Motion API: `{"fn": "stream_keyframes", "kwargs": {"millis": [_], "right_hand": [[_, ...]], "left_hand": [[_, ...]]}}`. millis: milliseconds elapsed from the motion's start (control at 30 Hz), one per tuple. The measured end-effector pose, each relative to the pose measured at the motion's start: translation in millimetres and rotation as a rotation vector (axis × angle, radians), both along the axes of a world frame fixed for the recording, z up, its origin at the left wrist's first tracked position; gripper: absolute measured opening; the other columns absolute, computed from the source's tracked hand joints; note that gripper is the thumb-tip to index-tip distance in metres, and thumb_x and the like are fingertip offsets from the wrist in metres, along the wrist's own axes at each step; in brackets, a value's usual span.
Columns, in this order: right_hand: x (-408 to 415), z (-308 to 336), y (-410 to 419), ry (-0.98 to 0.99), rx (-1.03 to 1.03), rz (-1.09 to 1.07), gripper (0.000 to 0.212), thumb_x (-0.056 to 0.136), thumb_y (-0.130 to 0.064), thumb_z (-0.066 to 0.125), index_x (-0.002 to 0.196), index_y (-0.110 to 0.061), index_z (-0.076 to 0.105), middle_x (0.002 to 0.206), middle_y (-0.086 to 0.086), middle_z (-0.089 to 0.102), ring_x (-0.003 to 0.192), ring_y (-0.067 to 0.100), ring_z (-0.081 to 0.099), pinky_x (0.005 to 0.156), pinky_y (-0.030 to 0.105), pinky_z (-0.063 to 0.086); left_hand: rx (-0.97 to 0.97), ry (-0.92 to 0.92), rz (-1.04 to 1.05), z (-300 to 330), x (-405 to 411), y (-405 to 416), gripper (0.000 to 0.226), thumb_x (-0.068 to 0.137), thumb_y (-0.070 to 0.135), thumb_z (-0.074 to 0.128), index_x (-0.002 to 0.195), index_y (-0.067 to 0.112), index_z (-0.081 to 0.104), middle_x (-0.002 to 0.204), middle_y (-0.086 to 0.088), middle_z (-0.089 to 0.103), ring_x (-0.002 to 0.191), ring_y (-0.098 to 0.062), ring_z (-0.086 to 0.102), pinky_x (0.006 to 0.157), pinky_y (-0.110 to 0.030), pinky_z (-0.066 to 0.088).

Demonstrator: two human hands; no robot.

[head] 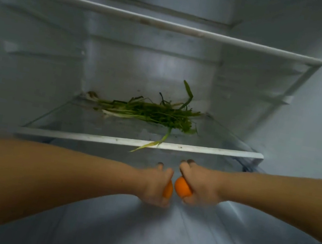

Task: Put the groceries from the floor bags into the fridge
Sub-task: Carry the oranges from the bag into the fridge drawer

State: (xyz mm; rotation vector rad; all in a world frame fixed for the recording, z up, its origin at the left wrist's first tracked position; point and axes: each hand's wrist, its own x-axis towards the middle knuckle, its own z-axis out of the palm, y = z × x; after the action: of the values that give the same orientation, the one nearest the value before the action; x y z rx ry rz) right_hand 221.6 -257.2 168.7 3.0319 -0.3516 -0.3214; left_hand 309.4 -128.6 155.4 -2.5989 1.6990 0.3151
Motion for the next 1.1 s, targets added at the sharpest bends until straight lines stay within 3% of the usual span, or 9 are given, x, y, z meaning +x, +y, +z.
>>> {"fn": "stream_keyframes", "kwargs": {"millis": [100, 267, 433, 600, 733, 800, 867, 933, 1100], "right_hand": [[11, -11, -3, -0.066, -0.015, 0.0, 0.07, 0.076, -0.039, 0.071, 0.125, -0.01, 0.032, 0.124, 0.014, 0.043, 0.107, 0.03, 0.055, 0.086, 0.037, 0.05], [14, -14, 1, 0.062, -0.005, -0.043, 0.083, 0.076, -0.045, 0.072, 0.134, -0.009, 0.025, 0.132, 0.016, 0.037, 0.109, 0.031, 0.055, 0.088, 0.036, 0.049], [8, 18, 8, 0.265, -0.043, -0.119, 0.081, 0.082, -0.045, 0.068, 0.14, -0.012, 0.023, 0.139, 0.015, 0.039, 0.121, 0.031, 0.049, 0.097, 0.038, 0.045], [-29, 64, 31, 0.312, 0.211, -0.372, 0.073, 0.09, -0.024, 0.062, 0.148, -0.019, 0.018, 0.142, 0.015, 0.042, 0.12, 0.028, 0.05, 0.088, 0.04, 0.049], [-68, 103, 65, -0.043, -0.004, -0.211, 0.035, 0.094, -0.025, 0.053, 0.122, -0.005, 0.057, 0.1, 0.013, 0.068, 0.082, 0.024, 0.062, 0.07, 0.033, 0.051], [-93, 114, 82, -0.402, -0.197, -0.085, 0.032, 0.092, -0.027, 0.05, 0.113, -0.007, 0.062, 0.105, 0.015, 0.068, 0.093, 0.031, 0.063, 0.079, 0.035, 0.051], [-123, 114, 99, -0.691, -0.22, -0.03, 0.03, 0.092, -0.03, 0.047, 0.115, -0.013, 0.058, 0.115, 0.013, 0.064, 0.105, 0.034, 0.058, 0.083, 0.039, 0.049], [-153, 103, 120, -0.847, -0.228, 0.05, 0.028, 0.093, -0.029, 0.044, 0.115, -0.015, 0.055, 0.115, 0.01, 0.062, 0.106, 0.033, 0.057, 0.081, 0.04, 0.047], [-213, 42, 181, -0.961, -0.219, 0.281, 0.029, 0.093, -0.027, 0.047, 0.116, -0.011, 0.055, 0.111, 0.012, 0.06, 0.102, 0.034, 0.057, 0.076, 0.043, 0.048]], "left_hand": [[0.002, 0.011, 0.033, -12, 10, -3, 0.056, 0.083, 0.043, 0.061, 0.124, 0.014, 0.035, 0.129, -0.016, 0.037, 0.113, -0.038, 0.049, 0.094, -0.042, 0.043], [0.041, 0.036, 0.05, -16, 15, -5, 0.065, 0.084, 0.048, 0.059, 0.133, 0.016, 0.029, 0.136, -0.017, 0.033, 0.12, -0.038, 0.045, 0.098, -0.041, 0.041], [0.206, -0.062, 0.051, 7, -2, -2, 0.095, 0.089, 0.048, 0.055, 0.15, 0.013, -0.009, 0.156, -0.019, 0.007, 0.141, -0.036, 0.023, 0.109, -0.037, 0.029], [0.43, 0.011, 0.137, 60, -27, 14, 0.084, 0.077, 0.054, 0.065, 0.143, 0.012, 0.034, 0.146, -0.011, 0.04, 0.132, -0.028, 0.041, 0.105, -0.042, 0.04], [0.134, 0.13, 0.253, 117, -68, 46, 0.039, 0.096, 0.032, 0.048, 0.127, 0.009, 0.052, 0.106, -0.012, 0.065, 0.09, -0.023, 0.061, 0.077, -0.034, 0.05], [-0.168, -0.02, 0.271, 132, -96, 69, 0.033, 0.096, 0.031, 0.044, 0.111, 0.006, 0.059, 0.092, -0.012, 0.066, 0.076, -0.024, 0.06, 0.067, -0.028, 0.045], [-0.514, -0.245, 0.29, 131, -122, 95, 0.031, 0.093, 0.03, 0.046, 0.105, 0.006, 0.063, 0.104, -0.017, 0.066, 0.09, -0.032, 0.06, 0.076, -0.031, 0.045], [-0.772, -0.253, 0.322, 119, -152, 125, 0.026, 0.09, 0.027, 0.048, 0.101, 0.009, 0.063, 0.109, -0.016, 0.065, 0.099, -0.033, 0.059, 0.081, -0.033, 0.045], [-0.942, -0.119, 0.331, 48, -232, 194, 0.018, 0.09, 0.024, 0.051, 0.101, 0.013, 0.058, 0.094, -0.011, 0.066, 0.089, -0.031, 0.06, 0.074, -0.035, 0.046]]}}
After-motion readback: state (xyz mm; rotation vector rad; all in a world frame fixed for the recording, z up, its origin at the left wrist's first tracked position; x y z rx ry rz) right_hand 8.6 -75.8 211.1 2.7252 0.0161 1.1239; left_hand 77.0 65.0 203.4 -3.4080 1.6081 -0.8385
